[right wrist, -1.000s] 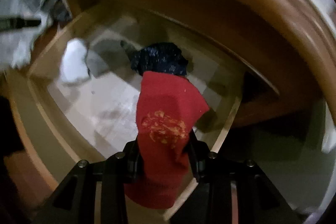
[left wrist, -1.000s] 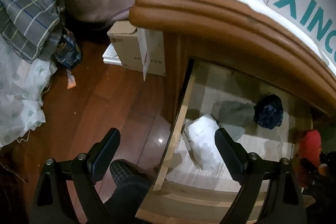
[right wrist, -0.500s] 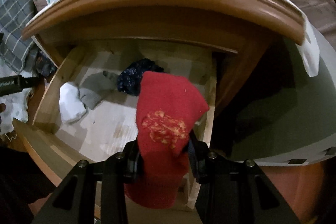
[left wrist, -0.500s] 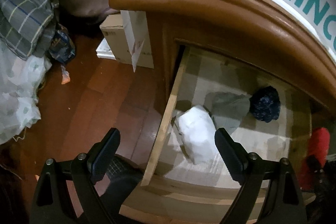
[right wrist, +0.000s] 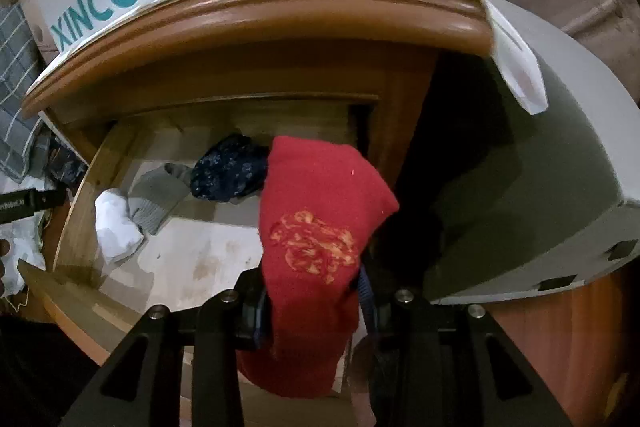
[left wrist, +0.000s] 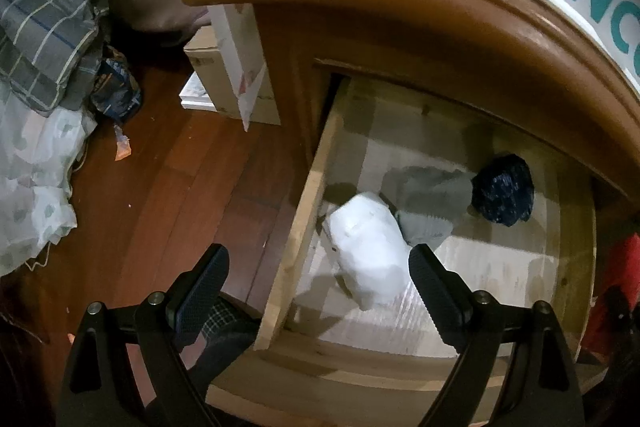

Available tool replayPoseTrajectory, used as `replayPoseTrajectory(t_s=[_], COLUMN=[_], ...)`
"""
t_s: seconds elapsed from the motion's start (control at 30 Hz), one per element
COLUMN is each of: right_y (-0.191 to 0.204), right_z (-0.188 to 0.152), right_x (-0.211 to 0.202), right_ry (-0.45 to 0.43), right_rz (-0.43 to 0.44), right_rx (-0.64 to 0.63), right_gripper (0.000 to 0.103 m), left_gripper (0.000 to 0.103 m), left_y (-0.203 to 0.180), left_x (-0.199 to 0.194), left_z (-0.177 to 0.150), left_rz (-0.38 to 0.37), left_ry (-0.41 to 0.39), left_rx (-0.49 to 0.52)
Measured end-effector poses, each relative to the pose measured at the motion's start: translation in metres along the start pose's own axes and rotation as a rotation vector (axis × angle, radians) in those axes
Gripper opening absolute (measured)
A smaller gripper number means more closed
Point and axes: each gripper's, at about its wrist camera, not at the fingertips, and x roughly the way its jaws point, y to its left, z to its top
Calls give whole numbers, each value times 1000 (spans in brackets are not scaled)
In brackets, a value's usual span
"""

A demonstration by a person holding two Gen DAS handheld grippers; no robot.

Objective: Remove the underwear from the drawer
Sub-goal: 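Lift the red underwear out of the drawer with the right tool, then lower the left tool into the drawer and grasp the white underwear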

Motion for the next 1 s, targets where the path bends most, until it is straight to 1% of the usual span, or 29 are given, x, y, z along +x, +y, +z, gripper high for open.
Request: replayPoseTrajectory(t_s=[0.1, 0.3, 0.47, 0.5, 0.57, 0.6, 0.63, 0.8, 0.9, 1.0], right_y=[-7, -22, -29, -29, -29, -29, -30, -35, -40, -39], right_z=[0, 1, 2, 2, 2, 2, 2, 4, 3, 3], right_x=[-4, -11, -13, -13, -12, -12, -13, -19, -18, -18], right_ry=[-11, -29, -37, -36, -35, -33, -35, -49, -41, -38], right_rz=[-8, -16, 7, 12, 15, 20, 26, 30, 42, 49], right_rx=[31, 83, 123, 124, 120, 122, 127, 153, 178, 178], right_gripper=[36, 36, 37, 37, 37, 37, 37, 37, 37, 37], left_gripper=[90, 90, 90, 89, 89, 87, 87, 87, 83, 82], left_y=[-3, -11, -21, -22, -22, -21, -22, -30, -32, -31], left_x=[2, 6, 20, 24, 28, 30, 32, 46, 59, 67], left_z=[-1, -2, -4, -3, -1, 1, 2, 6, 4, 5], left_rz=[1, -39, -76, -96, -111, -109, -104, -58, -64, -68], left_ry=[8, 32, 115, 140, 163, 173, 181, 219, 272, 299], left_rx=[9, 31, 46, 33, 2, -17, -28, -36, -69, -103])
